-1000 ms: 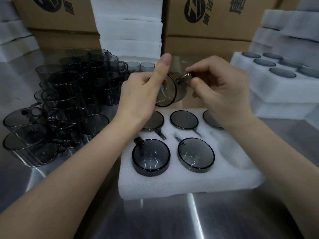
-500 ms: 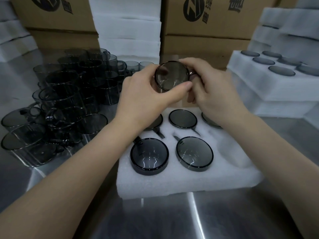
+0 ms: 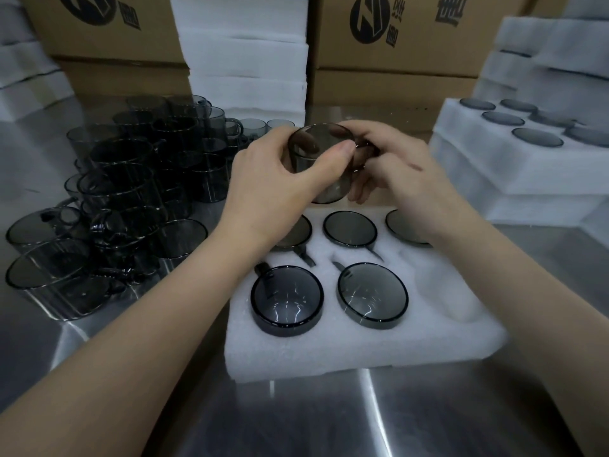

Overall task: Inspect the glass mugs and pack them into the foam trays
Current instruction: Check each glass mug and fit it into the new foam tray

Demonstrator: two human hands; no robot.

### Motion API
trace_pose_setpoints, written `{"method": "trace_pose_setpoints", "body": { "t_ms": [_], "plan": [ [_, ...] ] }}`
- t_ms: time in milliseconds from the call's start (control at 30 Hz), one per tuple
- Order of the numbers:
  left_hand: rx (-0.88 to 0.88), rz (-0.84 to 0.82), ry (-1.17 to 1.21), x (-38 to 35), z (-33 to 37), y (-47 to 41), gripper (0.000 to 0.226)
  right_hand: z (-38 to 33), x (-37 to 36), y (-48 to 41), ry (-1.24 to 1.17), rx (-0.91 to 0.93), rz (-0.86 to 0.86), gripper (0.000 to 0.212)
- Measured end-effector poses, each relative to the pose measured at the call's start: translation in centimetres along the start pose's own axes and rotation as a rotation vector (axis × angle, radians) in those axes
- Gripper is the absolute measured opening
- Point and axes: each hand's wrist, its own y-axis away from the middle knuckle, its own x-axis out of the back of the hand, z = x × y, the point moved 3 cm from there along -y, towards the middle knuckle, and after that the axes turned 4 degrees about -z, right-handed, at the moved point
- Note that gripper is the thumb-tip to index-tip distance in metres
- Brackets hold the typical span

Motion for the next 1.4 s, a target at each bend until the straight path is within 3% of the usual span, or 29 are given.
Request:
{"method": "trace_pose_setpoints", "body": {
  "t_ms": [67,133,267,333,500,633,767,867,1033,1233,1400],
  "plan": [
    [0.012,-0.058,0.076,0.1,0.0,0.0,0.052,0.2,0.3,-0.2,-0.307,-0.088,-0.018,0.038],
    [0.018,-0.137,0.131,0.0,0.1,0.0,0.048,0.7,0.5,-0.4,-0.552,-0.138,-0.075,0.042],
    [0.017,-0.197,0.255,-0.2,0.0,0.0,0.042,1.3,0.2,-0.4,-0.737,-0.166,-0.317,0.053],
    [0.000,-0.190,0.339,-0.1,-0.2,-0.2,0.029,1.3,0.0,-0.1,-0.806,-0.158,-0.391,0.060],
    [-0.086,-0.185,0.274,-0.4,-0.3,-0.2,0.014,1.1,-0.5,0.1,-0.610,-0.138,-0.200,0.044],
    [-0.069,-0.220,0.271,-0.8,0.0,0.0,0.030,0.7,-0.7,0.1,-0.410,-0.078,-0.009,0.038],
    [-0.094,-0.278,0.238,-0.7,0.2,0.2,0.044,0.4,-0.5,0.3,-0.191,0.031,0.023,0.030],
    [-0.163,-0.297,0.076,-0.9,0.6,0.4,0.060,0.4,-0.1,0.1,-0.192,0.020,0.095,0.033],
    [-0.139,-0.072,-0.178,-0.7,0.5,0.5,0.051,-0.1,-0.5,0.2,-0.173,0.058,0.048,0.034],
    [-0.192,0.004,-0.208,-0.5,0.6,0.7,0.076,-0.7,-0.8,0.4,-0.189,0.109,0.030,0.018],
    [-0.212,-0.025,-0.183,-0.4,0.4,0.7,0.072,0.1,-0.4,0.1,-0.469,-0.039,0.028,0.034]
  ]
}}
